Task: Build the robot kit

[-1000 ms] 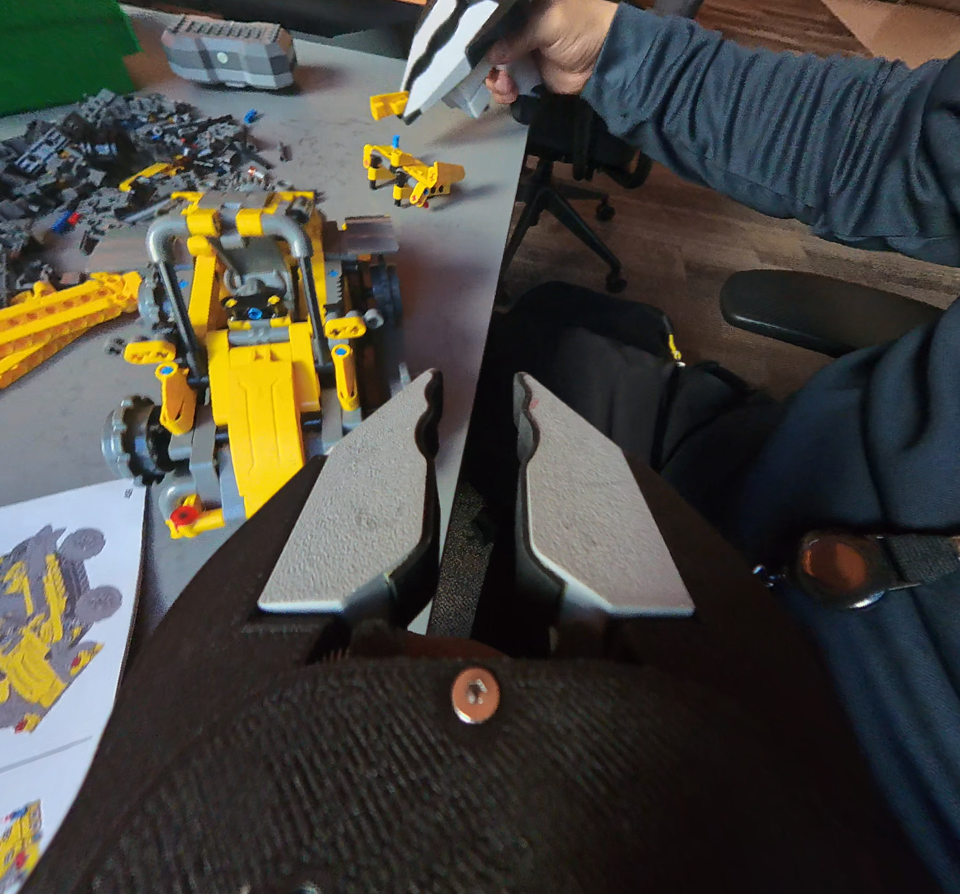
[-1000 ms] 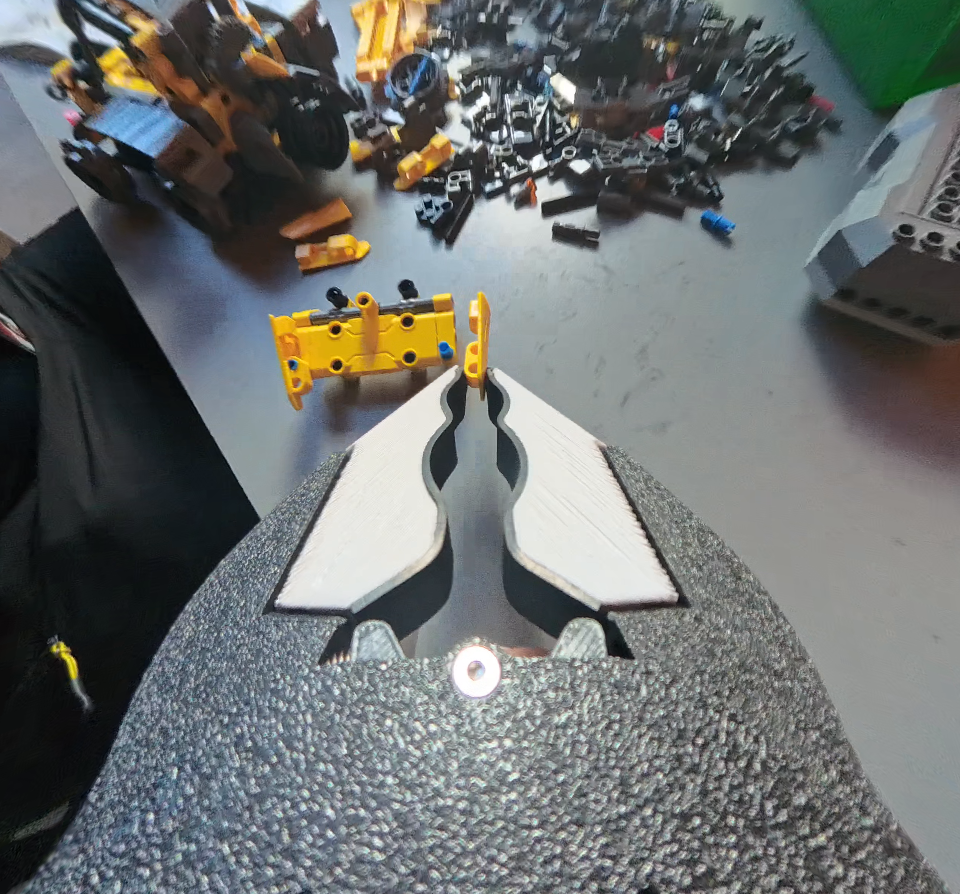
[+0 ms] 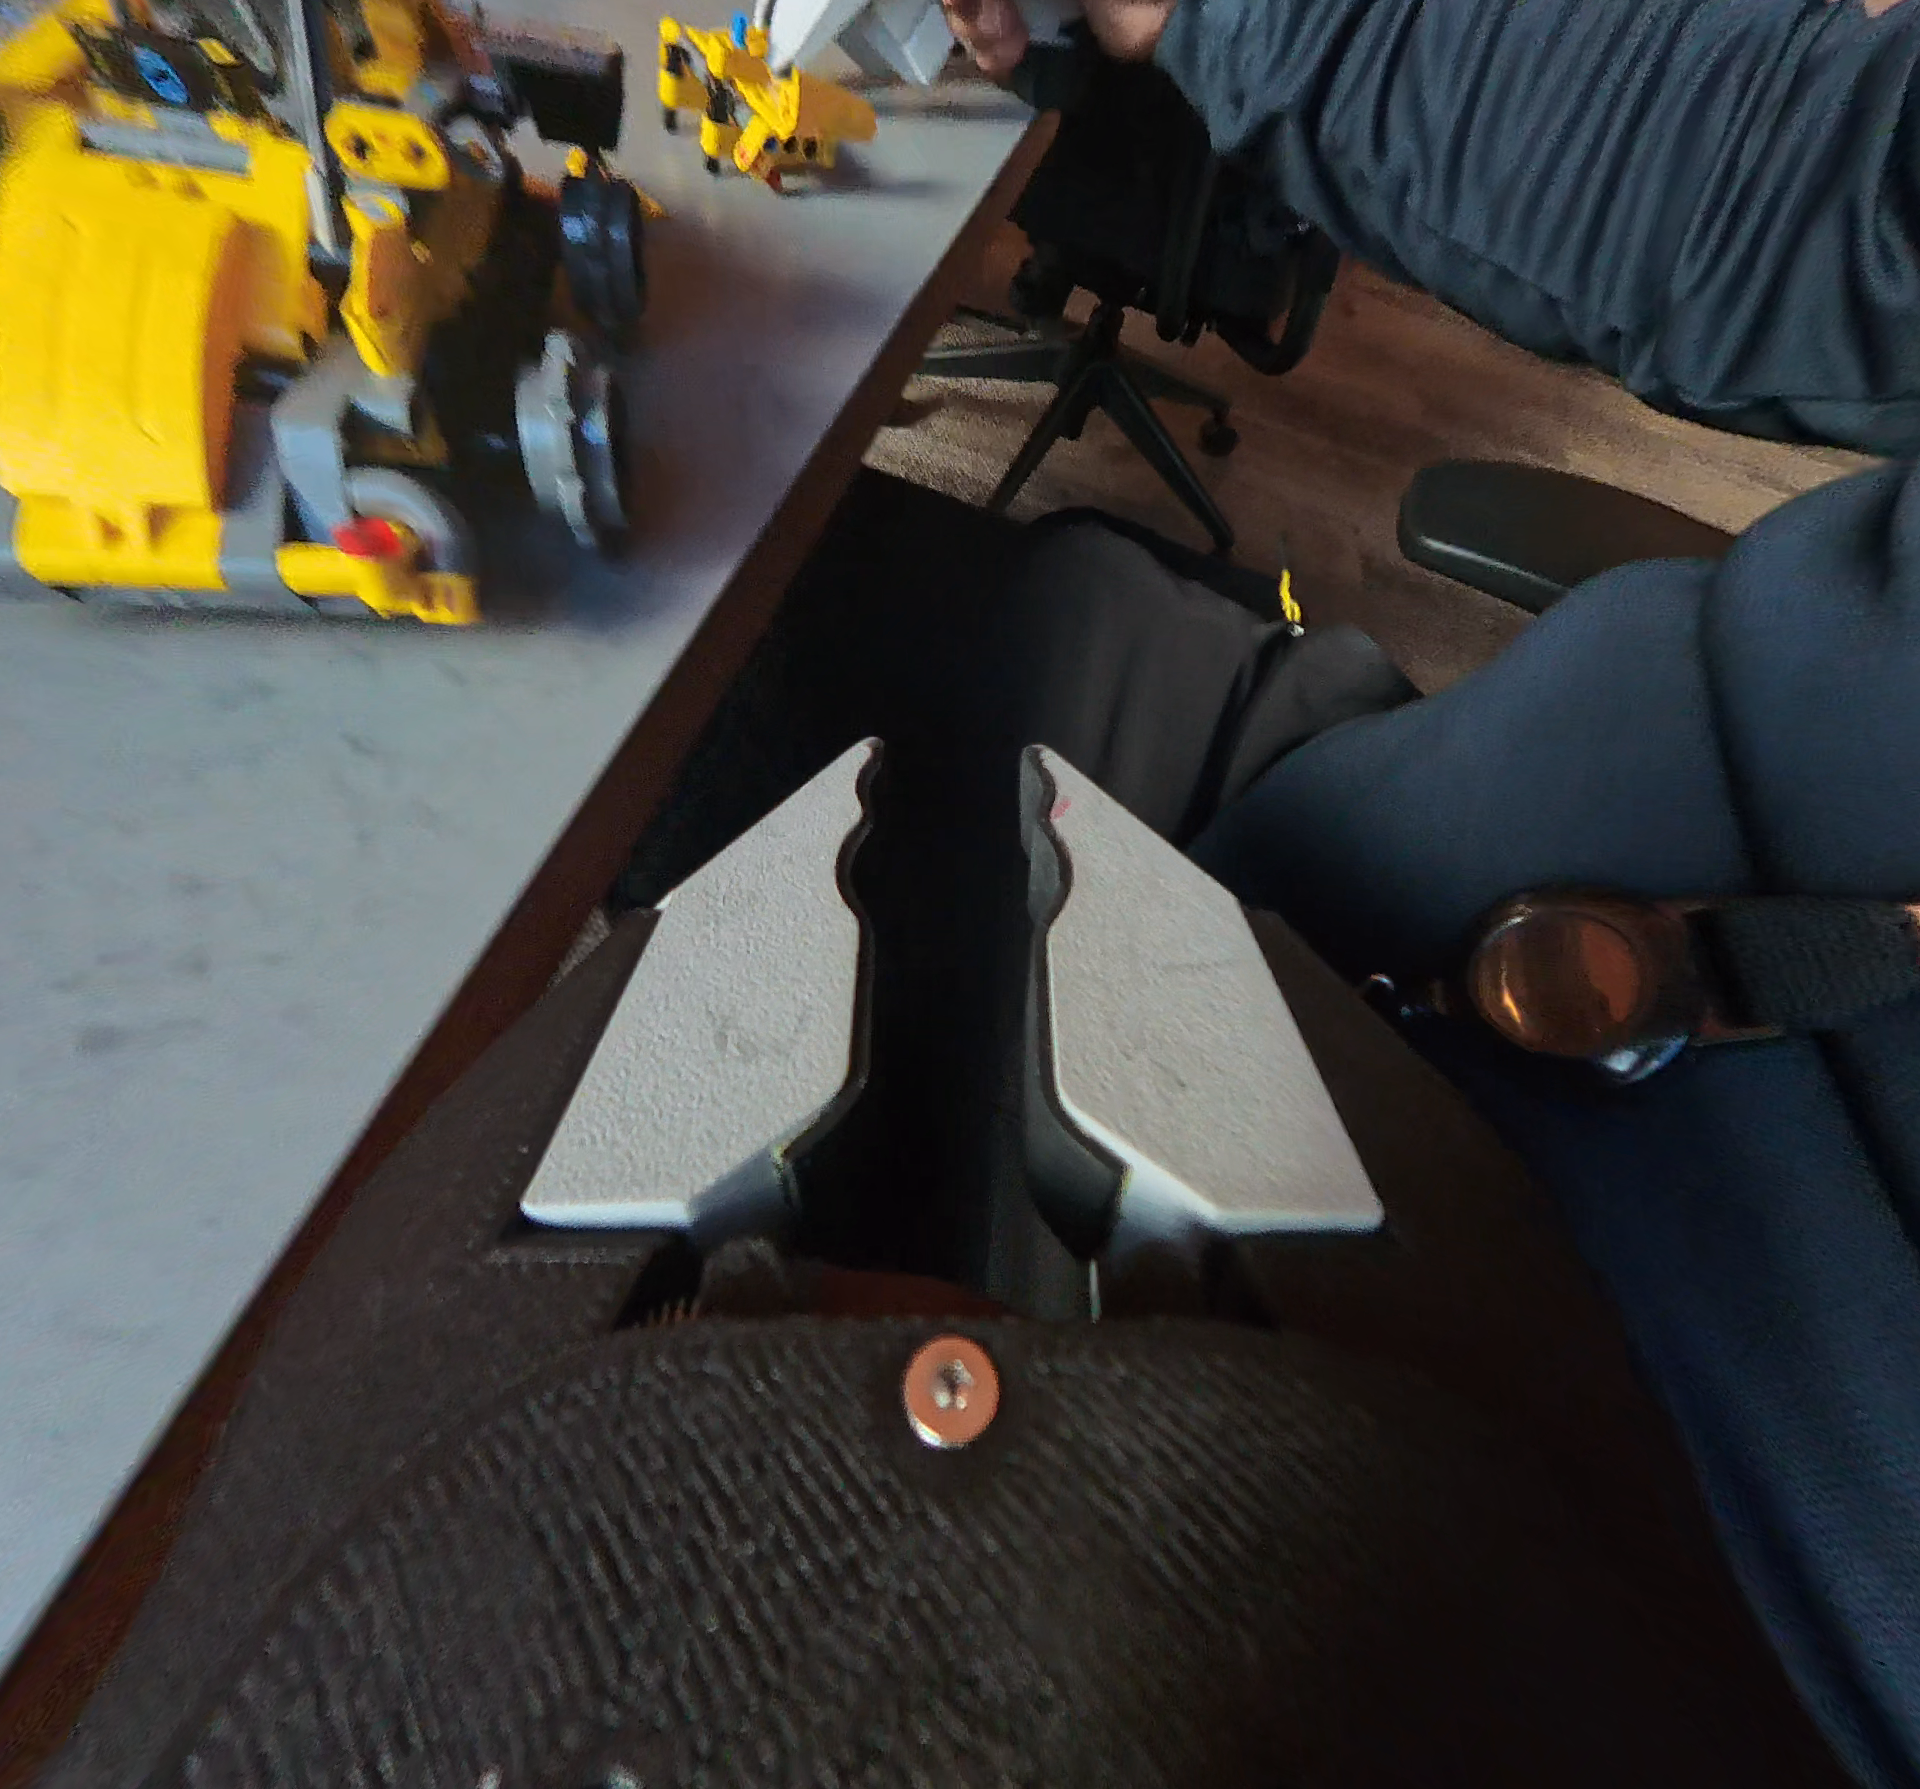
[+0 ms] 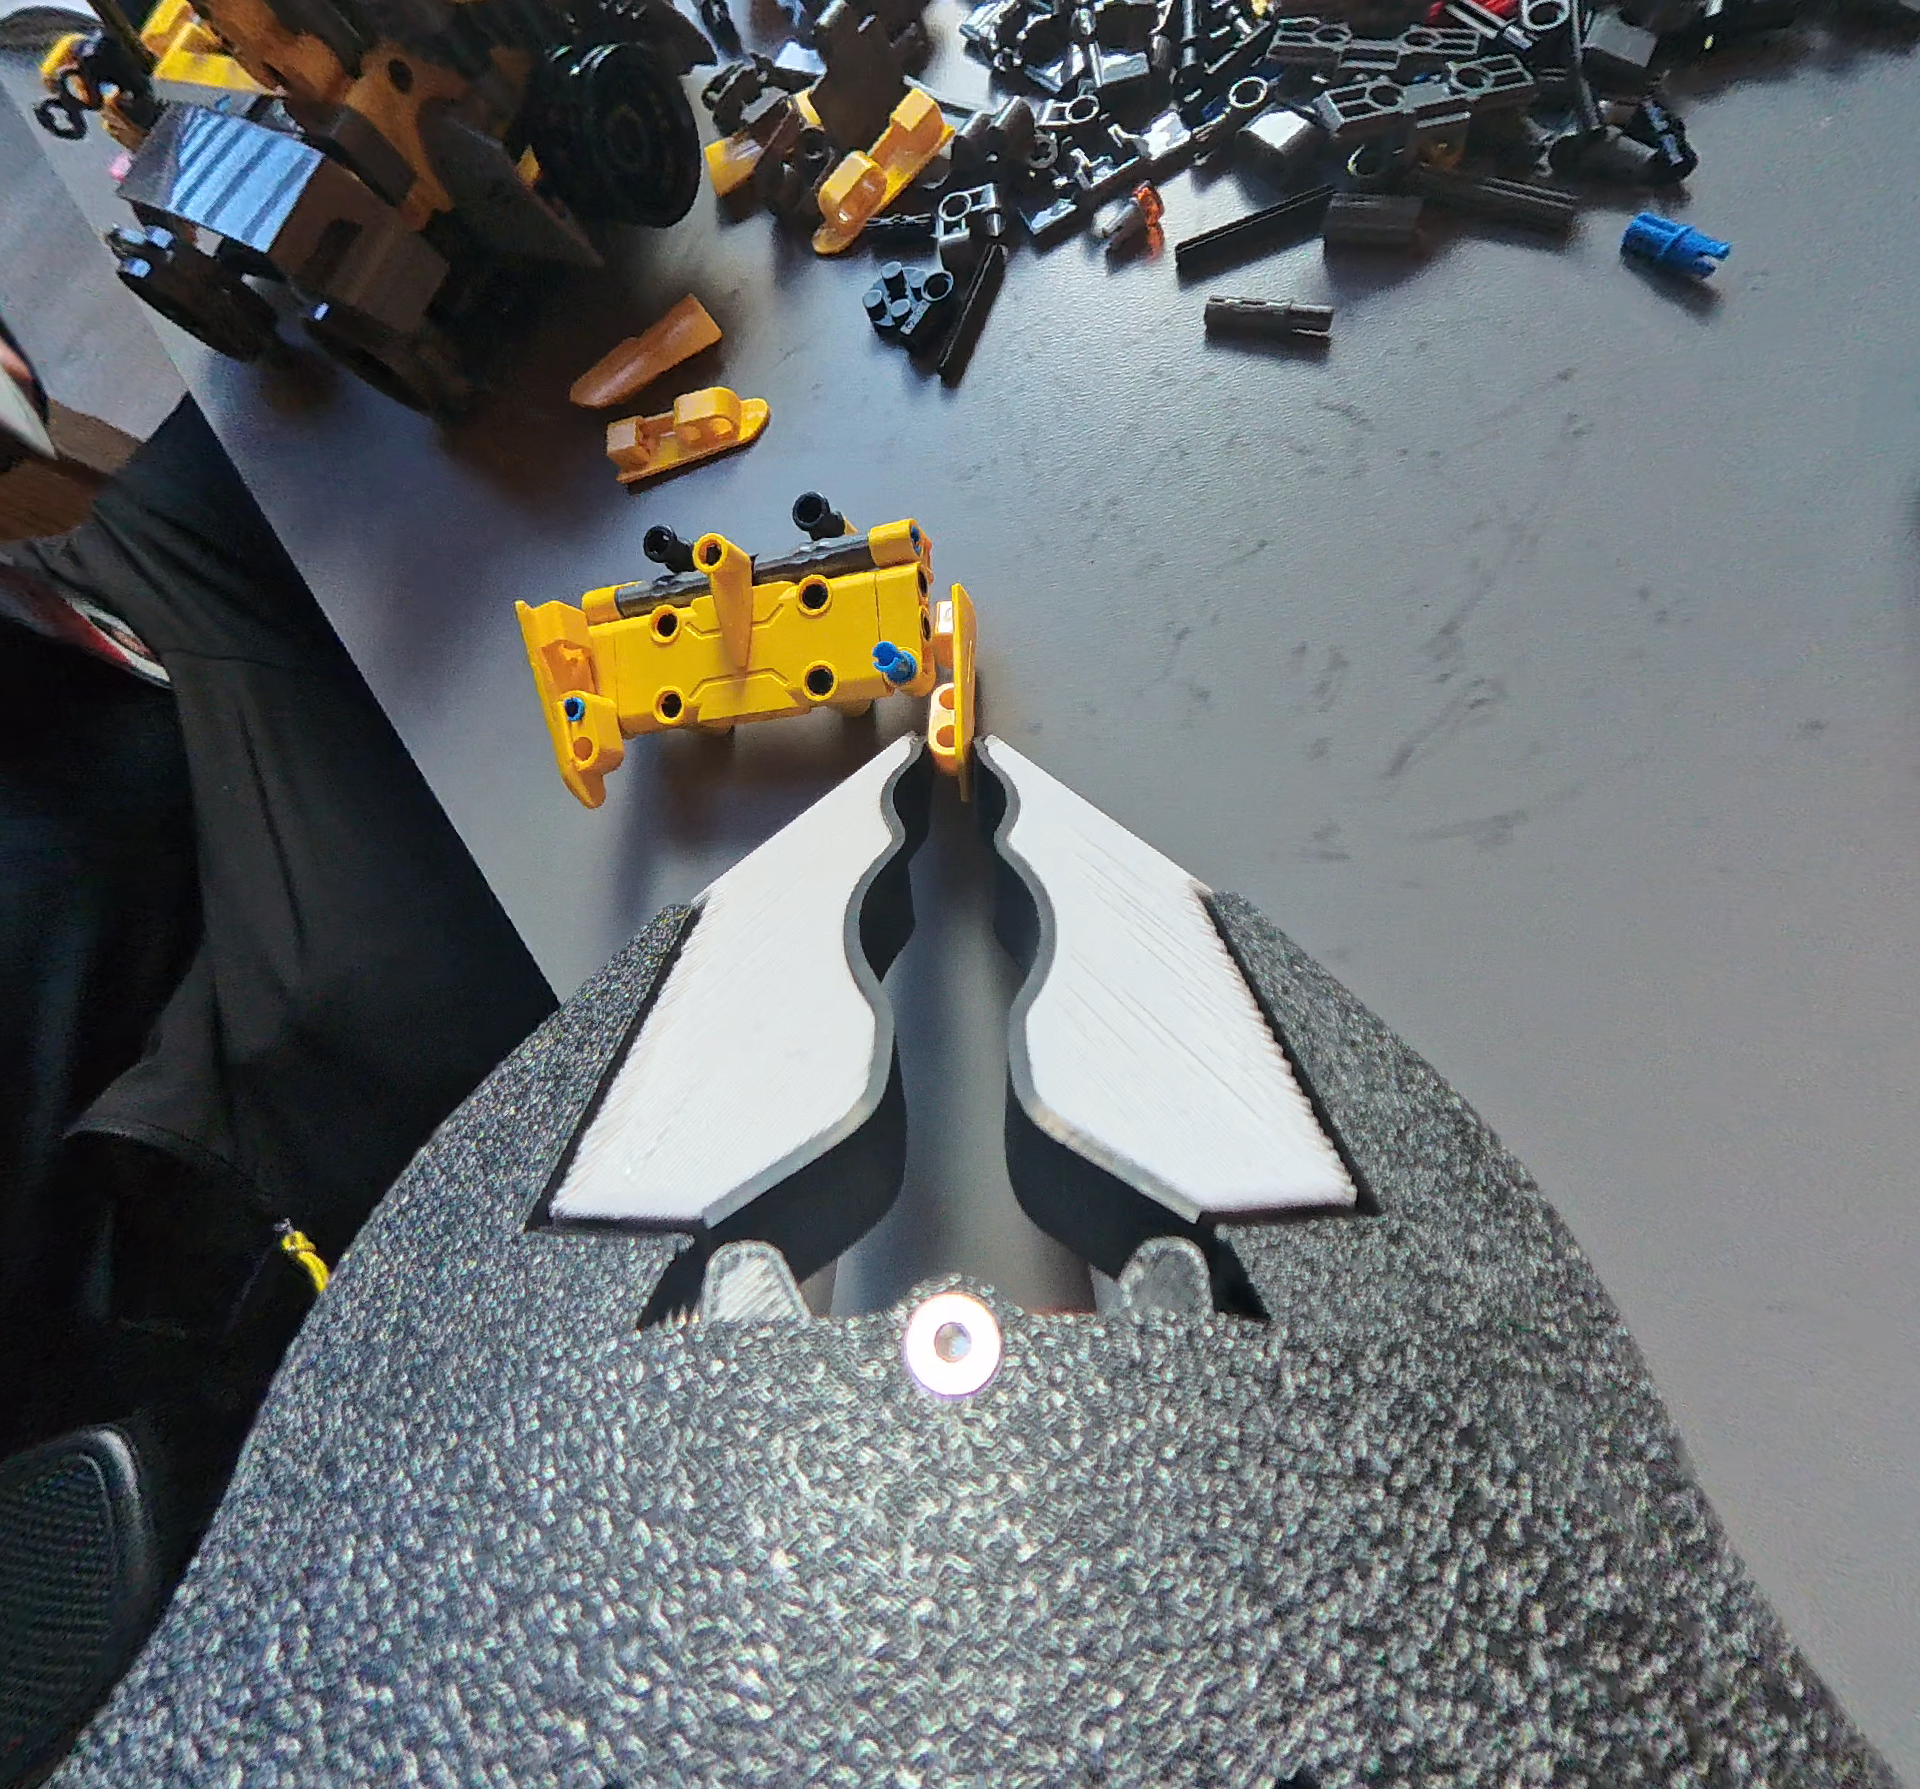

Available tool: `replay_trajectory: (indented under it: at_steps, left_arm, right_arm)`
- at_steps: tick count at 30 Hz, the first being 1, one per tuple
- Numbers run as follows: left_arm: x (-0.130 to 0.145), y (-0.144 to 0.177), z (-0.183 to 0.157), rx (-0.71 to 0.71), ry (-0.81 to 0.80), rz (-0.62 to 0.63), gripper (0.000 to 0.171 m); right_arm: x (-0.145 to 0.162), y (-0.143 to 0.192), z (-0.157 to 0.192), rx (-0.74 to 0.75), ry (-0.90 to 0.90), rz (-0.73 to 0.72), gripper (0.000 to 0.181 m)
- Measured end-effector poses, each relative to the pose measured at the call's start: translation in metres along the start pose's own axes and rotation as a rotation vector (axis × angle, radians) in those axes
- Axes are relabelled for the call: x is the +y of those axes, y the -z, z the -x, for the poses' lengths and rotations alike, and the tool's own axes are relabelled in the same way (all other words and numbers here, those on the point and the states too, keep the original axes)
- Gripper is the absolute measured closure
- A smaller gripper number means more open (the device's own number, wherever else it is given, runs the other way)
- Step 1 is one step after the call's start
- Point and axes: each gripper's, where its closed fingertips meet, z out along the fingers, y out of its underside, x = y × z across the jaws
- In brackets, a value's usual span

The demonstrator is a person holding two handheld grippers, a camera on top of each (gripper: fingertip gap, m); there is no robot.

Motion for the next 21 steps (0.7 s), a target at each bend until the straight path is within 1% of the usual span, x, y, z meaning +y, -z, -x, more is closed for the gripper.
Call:
replay_trajectory:
  at_steps: [2, 5, 9, 12, 14, 17, 19, 21]
  left_arm:
    - [0.011, -0.002, -0.006, 0.013, 0.012, 0.023, 0.149]
    - [0.017, -0.004, -0.006, 0.005, -0.015, 0.037, 0.150]
    - [0.015, 0.000, -0.004, 0.019, 0.010, 0.009, 0.149]
    - [0.013, 0.004, 0.003, 0.010, 0.032, -0.008, 0.149]
    - [0.012, 0.007, 0.007, 0.004, 0.037, -0.014, 0.148]
    - [0.006, 0.011, 0.012, -0.010, 0.041, -0.046, 0.147]
    - [0.001, 0.011, 0.015, -0.021, 0.029, -0.061, 0.142]
    - [-0.007, 0.012, 0.018, -0.042, 0.014, -0.080, 0.130]
  right_arm:
    - [0.000, 0.000, 0.000, -0.004, -0.028, -0.007, 0.174]
    - [-0.002, 0.003, -0.007, 0.019, -0.074, -0.028, 0.175]
    - [-0.002, 0.004, -0.011, 0.050, -0.092, -0.048, 0.174]
    - [-0.007, 0.006, -0.006, -0.003, -0.157, -0.121, 0.175]
    - [-0.011, 0.011, -0.007, 0.022, -0.146, -0.167, 0.175]
    - [-0.008, 0.009, -0.007, 0.025, -0.161, -0.157, 0.175]
    - [-0.007, 0.008, -0.008, 0.025, -0.174, -0.148, 0.175]
    - [-0.008, 0.009, -0.009, 0.014, -0.198, -0.159, 0.175]
